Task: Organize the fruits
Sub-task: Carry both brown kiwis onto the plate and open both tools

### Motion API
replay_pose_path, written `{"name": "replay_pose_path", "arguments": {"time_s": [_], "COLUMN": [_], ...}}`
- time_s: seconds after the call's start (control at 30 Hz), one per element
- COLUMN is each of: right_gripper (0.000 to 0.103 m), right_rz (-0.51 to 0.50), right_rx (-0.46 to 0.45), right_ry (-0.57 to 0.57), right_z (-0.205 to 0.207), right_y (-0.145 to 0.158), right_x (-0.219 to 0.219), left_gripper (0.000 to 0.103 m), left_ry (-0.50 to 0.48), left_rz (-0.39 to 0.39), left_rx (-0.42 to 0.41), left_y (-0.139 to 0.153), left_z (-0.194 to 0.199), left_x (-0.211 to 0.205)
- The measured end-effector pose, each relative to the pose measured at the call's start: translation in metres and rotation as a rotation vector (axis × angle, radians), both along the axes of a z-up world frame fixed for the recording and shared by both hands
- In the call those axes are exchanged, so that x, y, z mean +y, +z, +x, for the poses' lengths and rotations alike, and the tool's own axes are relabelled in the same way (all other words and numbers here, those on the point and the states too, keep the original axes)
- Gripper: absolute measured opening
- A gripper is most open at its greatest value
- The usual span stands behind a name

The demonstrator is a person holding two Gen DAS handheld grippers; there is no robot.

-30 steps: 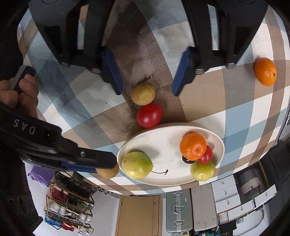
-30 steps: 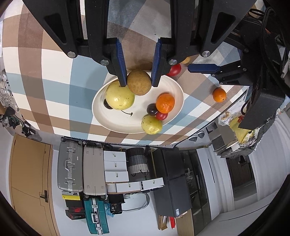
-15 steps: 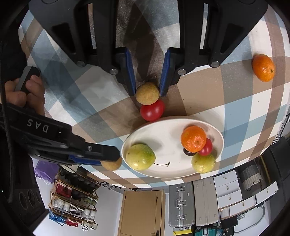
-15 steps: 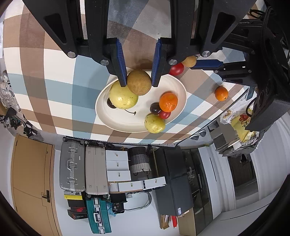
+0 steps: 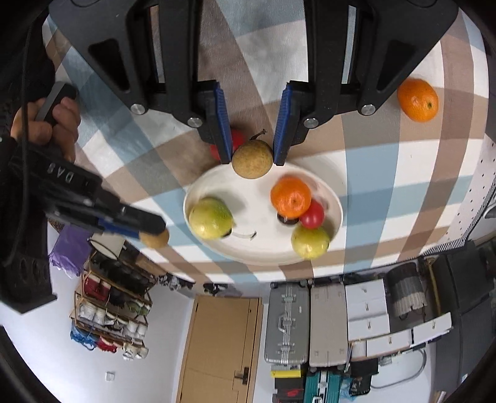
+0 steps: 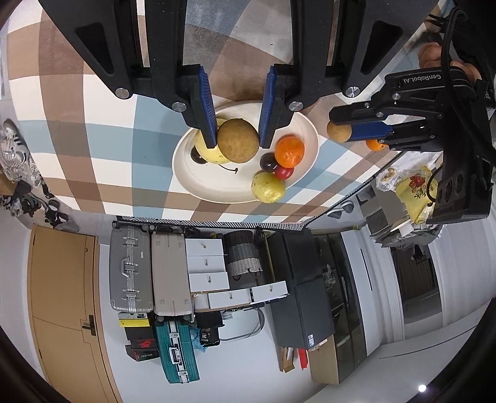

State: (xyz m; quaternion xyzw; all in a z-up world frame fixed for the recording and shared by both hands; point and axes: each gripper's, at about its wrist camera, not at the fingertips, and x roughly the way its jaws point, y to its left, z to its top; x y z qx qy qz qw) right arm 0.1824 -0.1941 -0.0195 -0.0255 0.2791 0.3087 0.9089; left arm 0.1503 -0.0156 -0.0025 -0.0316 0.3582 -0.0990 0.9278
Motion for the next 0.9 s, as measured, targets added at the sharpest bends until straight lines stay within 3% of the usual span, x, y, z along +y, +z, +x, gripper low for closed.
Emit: {"name": "replay_pose_path", "arguments": {"time_s": [0.6,0.9], "right_gripper": [0.027,0.027], "right_rz": [-0.020,-0.050], "right_rx": [0.036,0.062], "right_ry": [-0.006,0.000], "right_z": [0.034,0.058], "right_y": [0.033,0.037], "right_x": [0.015,0.022], "left_gripper": [0.024,0.024], "left_ry": [0.035,0.036], "left_rz": [0.001,-0.005], "left_rx": [-0.054,-0.036], "left_y": [0.038,0.036], "left_z": [0.037,0.074], "left_x": [0.002,0.004]}}
